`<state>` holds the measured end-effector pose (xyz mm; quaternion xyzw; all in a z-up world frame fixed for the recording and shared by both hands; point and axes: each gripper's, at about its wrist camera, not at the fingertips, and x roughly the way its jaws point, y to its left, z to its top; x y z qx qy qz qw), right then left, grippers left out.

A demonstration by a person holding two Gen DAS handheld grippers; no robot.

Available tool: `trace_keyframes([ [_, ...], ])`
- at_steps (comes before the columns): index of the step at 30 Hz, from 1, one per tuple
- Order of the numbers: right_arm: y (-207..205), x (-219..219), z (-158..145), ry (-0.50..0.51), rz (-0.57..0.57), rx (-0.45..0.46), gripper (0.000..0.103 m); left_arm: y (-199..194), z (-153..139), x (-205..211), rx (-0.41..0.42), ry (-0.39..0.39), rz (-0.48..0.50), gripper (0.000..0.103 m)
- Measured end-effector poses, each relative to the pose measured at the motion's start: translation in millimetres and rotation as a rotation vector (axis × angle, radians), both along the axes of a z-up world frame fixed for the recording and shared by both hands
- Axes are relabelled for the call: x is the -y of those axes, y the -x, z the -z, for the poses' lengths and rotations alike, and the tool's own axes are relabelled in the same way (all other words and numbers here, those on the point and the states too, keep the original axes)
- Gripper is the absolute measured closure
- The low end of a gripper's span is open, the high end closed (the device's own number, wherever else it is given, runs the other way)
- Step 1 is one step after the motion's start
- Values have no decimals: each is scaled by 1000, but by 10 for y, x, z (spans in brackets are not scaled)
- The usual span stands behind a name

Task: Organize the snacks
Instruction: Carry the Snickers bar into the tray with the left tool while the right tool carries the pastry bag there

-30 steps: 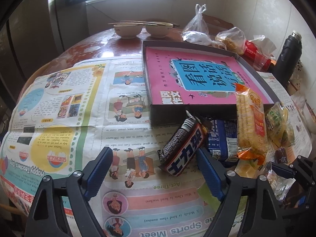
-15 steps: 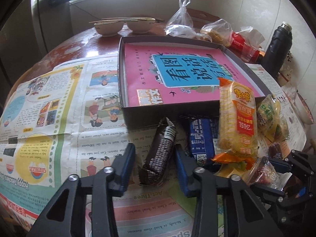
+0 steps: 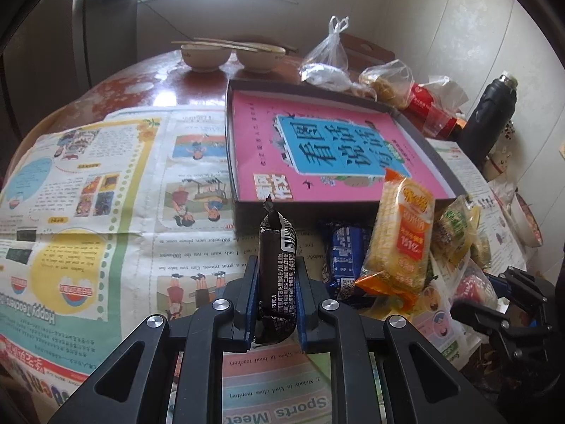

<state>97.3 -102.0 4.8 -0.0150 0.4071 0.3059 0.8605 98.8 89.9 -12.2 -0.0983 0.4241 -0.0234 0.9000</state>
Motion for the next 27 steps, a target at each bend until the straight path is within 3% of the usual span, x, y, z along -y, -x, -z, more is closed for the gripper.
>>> trace_keyframes([
  [14,-430,222,-329,-65,118,60,62,-148,-345,43,83,18,-3,85],
  [27,-987,403,-363,-77,226,70,62,-610,-319,146,74,18,-4,85],
])
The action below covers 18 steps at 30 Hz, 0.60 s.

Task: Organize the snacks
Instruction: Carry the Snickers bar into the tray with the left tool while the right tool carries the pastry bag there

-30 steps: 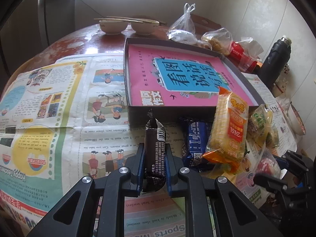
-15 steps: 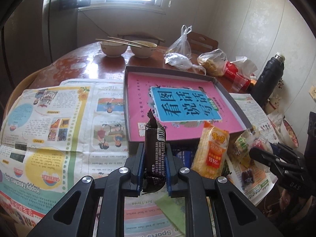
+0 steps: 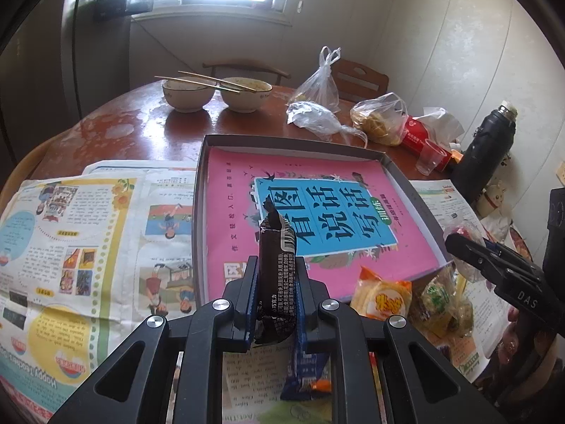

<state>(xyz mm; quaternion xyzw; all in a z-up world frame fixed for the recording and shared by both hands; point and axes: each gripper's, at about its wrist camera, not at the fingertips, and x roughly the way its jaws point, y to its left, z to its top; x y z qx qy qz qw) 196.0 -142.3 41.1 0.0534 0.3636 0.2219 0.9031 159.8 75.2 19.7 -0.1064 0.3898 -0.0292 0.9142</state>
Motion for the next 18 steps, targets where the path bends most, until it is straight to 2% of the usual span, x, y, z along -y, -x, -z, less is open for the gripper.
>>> trace_keyframes([
  [9,-307,122,175,-14,59,-38,62,-273,131,33,-33,-14,-7,85],
  [18,-467,159,410,26,100,-88,62,-428,270,69,-65,-41,-16,85],
])
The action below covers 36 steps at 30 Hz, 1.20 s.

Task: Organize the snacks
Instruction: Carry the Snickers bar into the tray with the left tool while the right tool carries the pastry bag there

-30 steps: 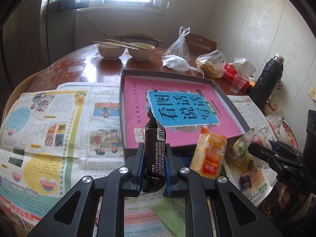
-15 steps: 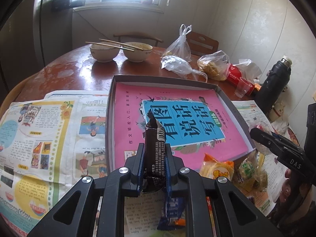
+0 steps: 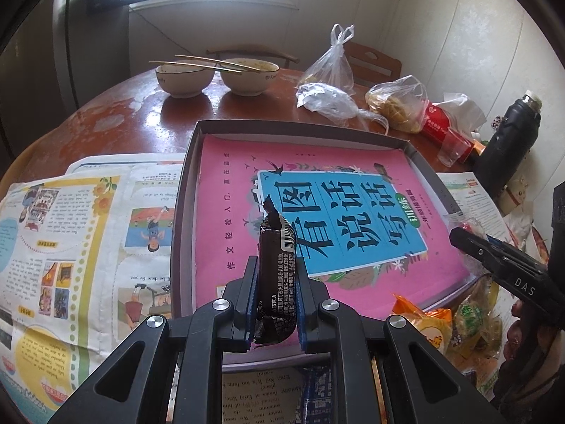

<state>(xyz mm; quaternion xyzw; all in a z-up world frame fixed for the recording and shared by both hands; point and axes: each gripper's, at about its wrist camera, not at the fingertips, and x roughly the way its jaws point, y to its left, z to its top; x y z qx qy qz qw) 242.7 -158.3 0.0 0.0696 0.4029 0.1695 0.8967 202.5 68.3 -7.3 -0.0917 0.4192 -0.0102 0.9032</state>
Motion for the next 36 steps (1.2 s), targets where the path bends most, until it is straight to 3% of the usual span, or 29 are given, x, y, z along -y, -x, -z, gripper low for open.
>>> trace_keyframes([
  [24,-52,-27,86,49,14,-29,61,-61,89,65,-18,-15,2,82],
  [31,-14,-22,36,38,9,-12,56,15,12,25,2,-7,-6,76],
  [36,32,-31,-20,36,1,2,55,90,-62,34,22,0,-2,62],
])
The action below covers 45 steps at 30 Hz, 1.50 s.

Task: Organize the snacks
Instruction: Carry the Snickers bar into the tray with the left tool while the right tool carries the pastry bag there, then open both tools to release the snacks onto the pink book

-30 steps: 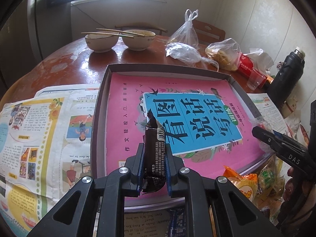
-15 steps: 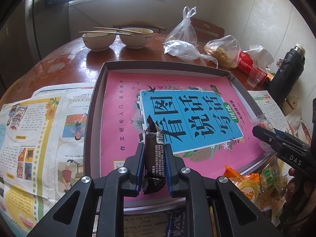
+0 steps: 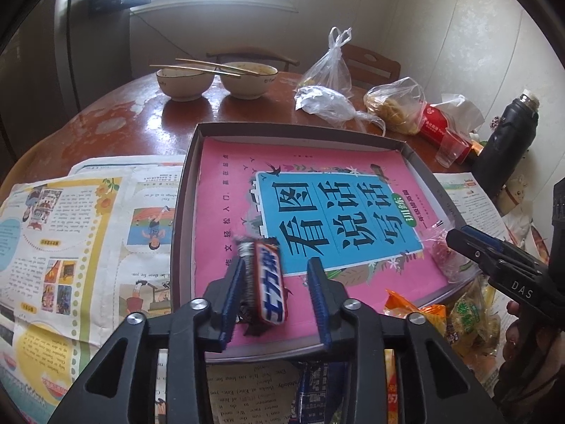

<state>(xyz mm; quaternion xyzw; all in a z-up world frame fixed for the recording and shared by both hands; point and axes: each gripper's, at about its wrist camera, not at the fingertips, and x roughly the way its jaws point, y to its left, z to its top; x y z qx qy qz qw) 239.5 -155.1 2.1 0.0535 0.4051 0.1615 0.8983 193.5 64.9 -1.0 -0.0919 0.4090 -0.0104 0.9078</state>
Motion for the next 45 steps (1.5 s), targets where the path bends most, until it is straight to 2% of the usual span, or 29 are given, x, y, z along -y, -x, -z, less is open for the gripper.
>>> trace_keyframes([
  [8,107,1,-147,-13,-5,38,51,148,-151,4,44,20,0,44],
  [17,247,59,-328,-20,0,73,45,362,-299,78,81,37,24,39],
  [22,346,91,-440,-26,1,98,42,467,-364,122,95,36,38,37],
  [34,582,99,-568,-21,-25,121,41,683,-508,169,126,35,53,35],
  [45,765,119,-629,-29,-49,127,41,816,-520,253,118,19,71,35],
])
